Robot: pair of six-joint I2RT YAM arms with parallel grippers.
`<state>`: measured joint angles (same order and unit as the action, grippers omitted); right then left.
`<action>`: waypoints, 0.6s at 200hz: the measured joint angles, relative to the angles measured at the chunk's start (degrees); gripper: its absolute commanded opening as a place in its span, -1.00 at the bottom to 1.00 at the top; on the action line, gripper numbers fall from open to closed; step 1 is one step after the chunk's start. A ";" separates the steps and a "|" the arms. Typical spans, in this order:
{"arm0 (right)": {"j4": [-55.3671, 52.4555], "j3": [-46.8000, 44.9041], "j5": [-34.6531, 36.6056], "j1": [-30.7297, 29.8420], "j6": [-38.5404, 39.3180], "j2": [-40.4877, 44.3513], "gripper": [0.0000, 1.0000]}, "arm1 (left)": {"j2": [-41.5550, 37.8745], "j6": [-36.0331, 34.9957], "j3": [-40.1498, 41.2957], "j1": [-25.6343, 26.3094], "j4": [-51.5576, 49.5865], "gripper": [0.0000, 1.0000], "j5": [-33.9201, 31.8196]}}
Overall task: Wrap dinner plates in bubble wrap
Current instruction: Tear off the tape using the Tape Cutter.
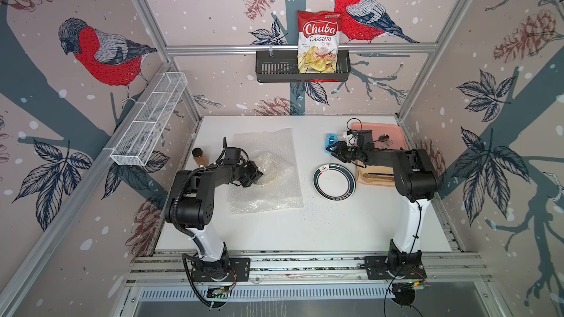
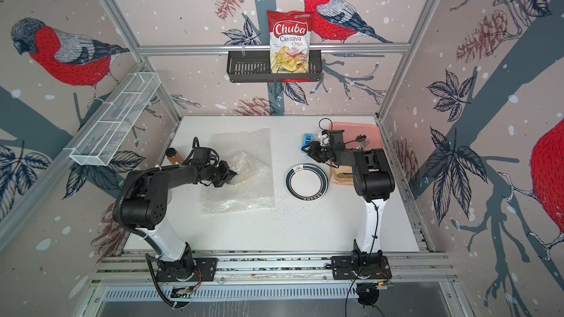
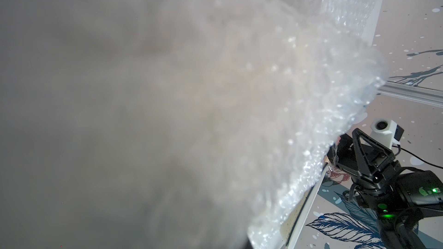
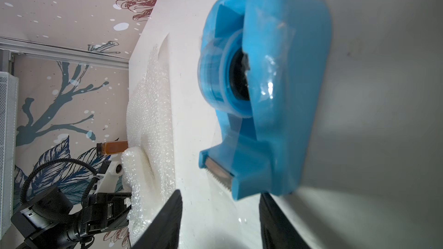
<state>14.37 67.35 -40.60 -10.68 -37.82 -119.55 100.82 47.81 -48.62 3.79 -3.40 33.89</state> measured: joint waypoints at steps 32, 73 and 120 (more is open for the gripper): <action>2.54 -0.70 -0.33 0.26 -1.31 -1.29 -0.19 | 0.13 0.00 -0.22 0.00 -0.24 -1.00 0.09; 4.09 -0.87 -1.70 0.59 -1.57 -1.46 -0.31 | 0.13 0.00 -0.48 0.00 -0.72 -1.00 -0.07; 6.56 -1.16 -2.54 0.57 -2.62 -1.46 -0.58 | 0.13 -0.02 -0.48 0.00 -0.72 -1.00 -0.07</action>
<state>20.93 66.19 -43.13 -10.11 -40.45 -121.01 100.95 47.79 -49.10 3.79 -4.12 33.82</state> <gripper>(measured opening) 0.237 0.035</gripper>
